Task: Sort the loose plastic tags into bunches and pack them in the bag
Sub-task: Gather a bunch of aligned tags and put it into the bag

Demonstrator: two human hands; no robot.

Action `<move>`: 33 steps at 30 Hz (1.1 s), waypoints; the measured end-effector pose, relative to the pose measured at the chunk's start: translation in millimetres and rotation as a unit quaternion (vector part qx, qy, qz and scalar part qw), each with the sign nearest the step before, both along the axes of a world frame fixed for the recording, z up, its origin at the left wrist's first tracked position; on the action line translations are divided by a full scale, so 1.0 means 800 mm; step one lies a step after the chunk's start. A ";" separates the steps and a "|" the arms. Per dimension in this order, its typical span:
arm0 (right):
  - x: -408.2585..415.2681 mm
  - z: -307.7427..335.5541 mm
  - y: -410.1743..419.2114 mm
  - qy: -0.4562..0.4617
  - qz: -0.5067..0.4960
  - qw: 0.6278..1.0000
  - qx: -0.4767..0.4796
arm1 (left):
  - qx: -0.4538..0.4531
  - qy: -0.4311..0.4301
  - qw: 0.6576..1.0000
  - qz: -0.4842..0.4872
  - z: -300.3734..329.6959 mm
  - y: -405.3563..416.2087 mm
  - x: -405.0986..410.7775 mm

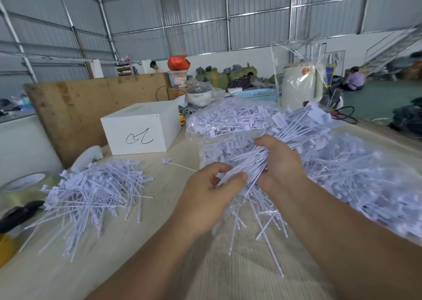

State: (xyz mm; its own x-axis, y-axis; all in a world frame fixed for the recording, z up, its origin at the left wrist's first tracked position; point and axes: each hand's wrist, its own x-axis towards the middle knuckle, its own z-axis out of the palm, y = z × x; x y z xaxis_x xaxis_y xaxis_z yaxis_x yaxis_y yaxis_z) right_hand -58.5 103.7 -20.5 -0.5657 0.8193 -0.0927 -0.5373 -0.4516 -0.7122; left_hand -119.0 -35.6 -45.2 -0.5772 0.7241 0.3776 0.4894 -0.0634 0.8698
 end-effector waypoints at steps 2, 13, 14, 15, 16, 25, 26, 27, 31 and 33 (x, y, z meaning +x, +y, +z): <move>0.000 -0.001 -0.001 -0.004 0.008 1.000 0.006 | 0.004 0.021 1.000 0.020 -0.001 0.001 0.004; -0.006 -0.005 -0.018 0.005 0.005 1.000 0.018 | 0.045 0.074 0.994 0.070 -0.009 0.009 0.017; -0.006 -0.005 -0.021 0.007 0.012 1.000 0.022 | 0.052 0.067 0.994 0.068 -0.009 0.010 0.019; -0.007 -0.006 -0.023 0.007 0.012 1.000 0.025 | 0.058 0.062 0.994 0.066 -0.010 0.011 0.021; -0.008 -0.006 -0.026 0.006 0.006 1.000 0.028 | 0.064 0.058 0.994 0.067 -0.010 0.012 0.023; -0.009 -0.011 -0.039 0.007 0.005 0.999 0.053 | 0.110 0.115 0.975 0.153 -0.010 0.014 0.033; -0.011 -0.012 -0.041 0.008 0.004 0.998 0.055 | 0.109 0.121 0.974 0.158 -0.011 0.015 0.033; -0.012 -0.012 -0.042 0.006 -0.001 0.998 0.056 | 0.107 0.122 0.974 0.161 -0.012 0.015 0.034; -0.011 -0.013 -0.041 -0.010 -0.005 0.998 0.056 | 0.094 0.097 0.981 0.140 -0.015 0.017 0.036; -0.008 -0.013 -0.038 -0.025 -0.006 0.998 0.049 | 0.077 0.076 0.988 0.108 -0.012 0.015 0.033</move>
State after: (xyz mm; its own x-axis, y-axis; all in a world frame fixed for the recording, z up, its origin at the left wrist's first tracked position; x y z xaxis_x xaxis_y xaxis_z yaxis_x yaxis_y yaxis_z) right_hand -65.0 73.6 -30.6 -0.5524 0.8327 -0.0392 -0.5046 -0.3714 -0.7794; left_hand -92.7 -23.4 -55.1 -0.6406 0.5174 0.5673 0.6298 -0.0685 0.7737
